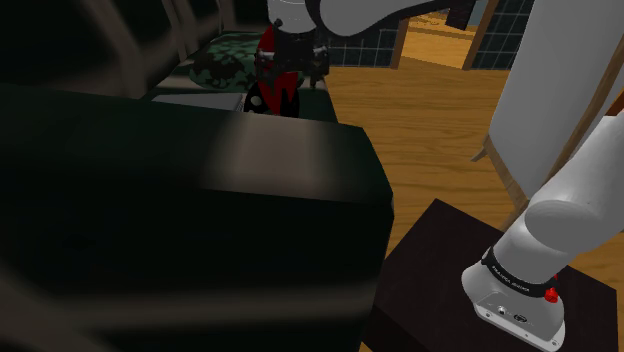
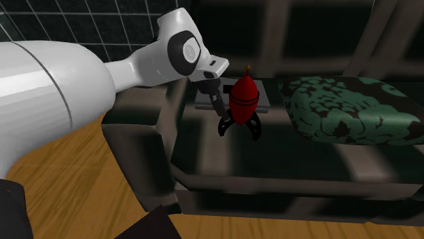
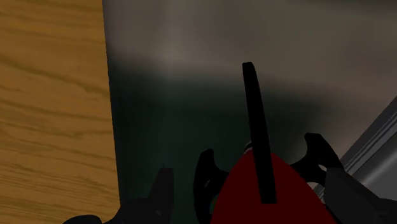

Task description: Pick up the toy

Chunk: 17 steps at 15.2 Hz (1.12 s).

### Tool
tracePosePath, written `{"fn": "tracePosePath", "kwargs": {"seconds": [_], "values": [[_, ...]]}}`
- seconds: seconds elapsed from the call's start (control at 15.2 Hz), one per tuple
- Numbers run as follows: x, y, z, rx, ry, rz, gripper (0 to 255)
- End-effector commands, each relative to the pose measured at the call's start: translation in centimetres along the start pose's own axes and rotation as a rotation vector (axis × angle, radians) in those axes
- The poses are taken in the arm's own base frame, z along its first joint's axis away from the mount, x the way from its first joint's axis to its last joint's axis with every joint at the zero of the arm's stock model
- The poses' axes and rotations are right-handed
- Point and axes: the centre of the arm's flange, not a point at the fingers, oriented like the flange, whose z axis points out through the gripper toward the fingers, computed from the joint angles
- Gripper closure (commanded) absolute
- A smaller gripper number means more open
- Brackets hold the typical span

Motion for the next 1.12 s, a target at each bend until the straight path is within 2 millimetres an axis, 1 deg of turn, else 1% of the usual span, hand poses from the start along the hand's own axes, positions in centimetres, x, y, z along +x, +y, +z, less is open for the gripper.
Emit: {"fn": "tracePosePath", "kwargs": {"seconds": [0.0,0.4,0.46,0.59,0.66,1.06], "values": [[0.8,-1.4,0.1,-0.003,0.021,0.045,0],[-0.6,-1.6,3.0,-0.003,0.021,0.045,0],[-0.9,-1.7,3.8,-0.003,0.021,0.045,0],[-0.9,-1.6,3.8,-0.003,0.021,0.045,0],[-0.9,-1.6,3.8,-0.003,0.021,0.045,255],[-0.9,-1.6,3.8,-0.003,0.021,0.045,255]]}}
